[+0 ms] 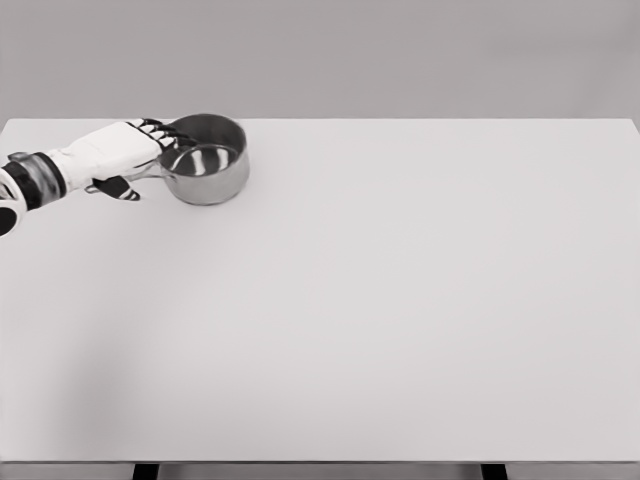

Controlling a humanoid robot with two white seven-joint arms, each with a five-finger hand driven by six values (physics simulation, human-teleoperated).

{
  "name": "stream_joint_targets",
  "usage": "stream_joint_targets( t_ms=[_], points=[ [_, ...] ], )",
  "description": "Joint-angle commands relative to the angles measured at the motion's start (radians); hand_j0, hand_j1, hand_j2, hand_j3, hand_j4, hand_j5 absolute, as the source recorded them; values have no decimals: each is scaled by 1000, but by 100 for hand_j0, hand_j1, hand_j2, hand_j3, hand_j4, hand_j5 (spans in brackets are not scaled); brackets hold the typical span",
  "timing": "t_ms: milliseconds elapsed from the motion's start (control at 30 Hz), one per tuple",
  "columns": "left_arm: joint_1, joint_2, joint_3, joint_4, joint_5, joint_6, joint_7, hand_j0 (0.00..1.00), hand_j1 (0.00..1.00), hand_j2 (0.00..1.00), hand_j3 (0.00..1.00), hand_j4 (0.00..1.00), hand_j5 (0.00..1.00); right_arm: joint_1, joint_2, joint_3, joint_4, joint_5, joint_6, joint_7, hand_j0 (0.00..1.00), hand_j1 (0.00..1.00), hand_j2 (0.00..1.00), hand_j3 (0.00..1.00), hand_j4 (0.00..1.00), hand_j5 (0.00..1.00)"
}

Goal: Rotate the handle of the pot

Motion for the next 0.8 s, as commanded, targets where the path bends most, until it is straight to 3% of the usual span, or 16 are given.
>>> stream_joint_targets(
  t_ms=[0, 767],
  points=[
    [0, 3, 11, 10, 6, 2, 1, 100, 100, 100, 100, 100, 100, 0, 0, 0, 0, 0, 0, 0, 100, 100, 100, 100, 100, 100],
    [-8, 18, 25, 85, 6, 2, 1, 100, 100, 100, 100, 100, 100, 0, 0, 0, 0, 0, 0, 0, 100, 100, 100, 100, 100, 100]
  ],
)
